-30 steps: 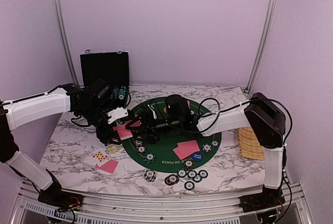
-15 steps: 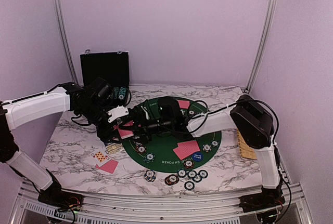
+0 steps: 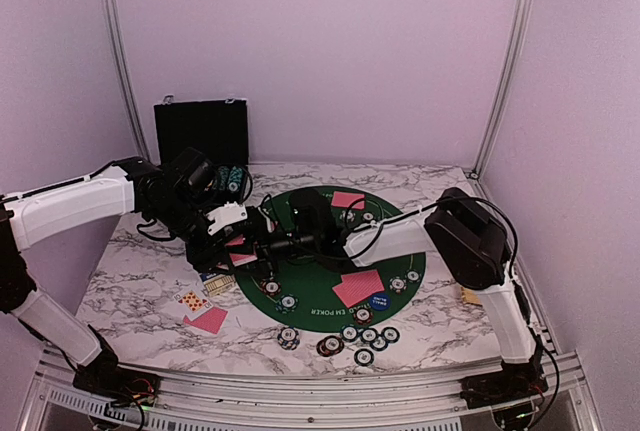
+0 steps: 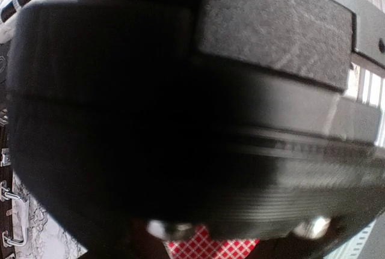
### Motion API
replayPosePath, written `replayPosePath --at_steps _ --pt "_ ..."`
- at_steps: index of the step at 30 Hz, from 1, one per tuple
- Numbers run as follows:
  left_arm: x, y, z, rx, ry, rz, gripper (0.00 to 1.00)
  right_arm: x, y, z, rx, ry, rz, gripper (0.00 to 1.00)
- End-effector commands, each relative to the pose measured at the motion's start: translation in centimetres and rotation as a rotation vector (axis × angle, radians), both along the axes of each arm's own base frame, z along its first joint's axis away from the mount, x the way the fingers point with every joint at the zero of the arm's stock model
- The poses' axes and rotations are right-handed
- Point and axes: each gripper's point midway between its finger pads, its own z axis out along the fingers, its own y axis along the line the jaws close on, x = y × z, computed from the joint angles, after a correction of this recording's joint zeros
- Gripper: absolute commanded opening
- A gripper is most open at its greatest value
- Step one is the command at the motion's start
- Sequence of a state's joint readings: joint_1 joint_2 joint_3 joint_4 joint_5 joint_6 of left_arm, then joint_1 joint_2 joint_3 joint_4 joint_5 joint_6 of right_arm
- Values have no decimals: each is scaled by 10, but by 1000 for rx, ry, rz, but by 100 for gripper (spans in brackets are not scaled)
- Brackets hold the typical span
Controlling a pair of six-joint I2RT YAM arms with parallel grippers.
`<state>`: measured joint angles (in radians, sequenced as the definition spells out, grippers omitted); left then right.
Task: Distribute texas hold em gaming equipment
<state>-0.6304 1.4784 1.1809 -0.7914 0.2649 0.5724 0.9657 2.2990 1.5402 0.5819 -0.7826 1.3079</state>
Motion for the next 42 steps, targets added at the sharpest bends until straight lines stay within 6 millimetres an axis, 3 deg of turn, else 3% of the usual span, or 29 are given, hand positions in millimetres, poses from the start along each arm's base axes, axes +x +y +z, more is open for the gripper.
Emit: replayPosePath --at_steps 1,7,20,35,42 --pt "-4 -4 12 -26 -2 -24 0 2 1 1 7 0 8 74" --pt "-5 -2 12 -23 -3 -21 0 11 -10 -7 -21 2 -15 63" --pt "-5 -3 12 -24 1 -19 0 21 -34 -8 -98 -60 -43 56" --pt "-6 -1 12 -20 1 -16 0 24 -51 3 -125 -98 -51 41" --pt "-6 -1 11 -20 5 -15 0 24 -60 13 -117 -109 -54 39"
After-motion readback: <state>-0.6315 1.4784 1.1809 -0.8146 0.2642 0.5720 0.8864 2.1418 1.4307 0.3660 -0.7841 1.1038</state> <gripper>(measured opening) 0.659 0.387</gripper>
